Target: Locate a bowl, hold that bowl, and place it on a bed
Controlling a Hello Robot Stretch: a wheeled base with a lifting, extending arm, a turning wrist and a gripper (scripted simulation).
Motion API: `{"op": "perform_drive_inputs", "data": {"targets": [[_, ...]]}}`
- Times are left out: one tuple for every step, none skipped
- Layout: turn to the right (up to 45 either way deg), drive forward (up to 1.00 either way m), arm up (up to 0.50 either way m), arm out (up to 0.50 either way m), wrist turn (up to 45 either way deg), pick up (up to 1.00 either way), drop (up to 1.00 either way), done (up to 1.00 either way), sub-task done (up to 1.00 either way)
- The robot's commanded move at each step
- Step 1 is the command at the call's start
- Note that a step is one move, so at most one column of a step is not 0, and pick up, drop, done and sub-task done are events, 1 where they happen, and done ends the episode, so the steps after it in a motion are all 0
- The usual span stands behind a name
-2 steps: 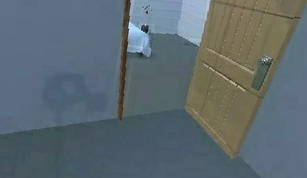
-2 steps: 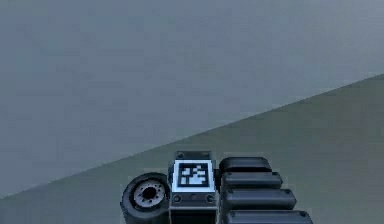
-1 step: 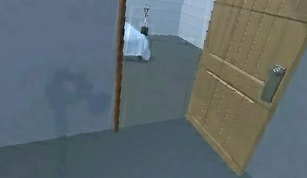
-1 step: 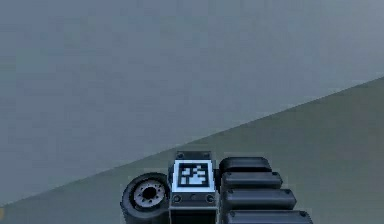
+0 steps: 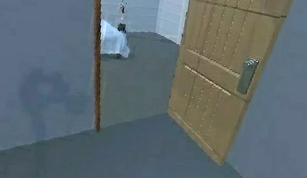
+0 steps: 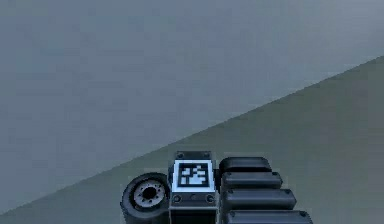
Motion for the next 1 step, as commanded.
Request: {"op": "perform_drive_inputs", "data": {"targets": [[0.0, 1.00, 0.00, 0.00, 0.0, 0.00, 0.00, 0.00, 0.00]]}}
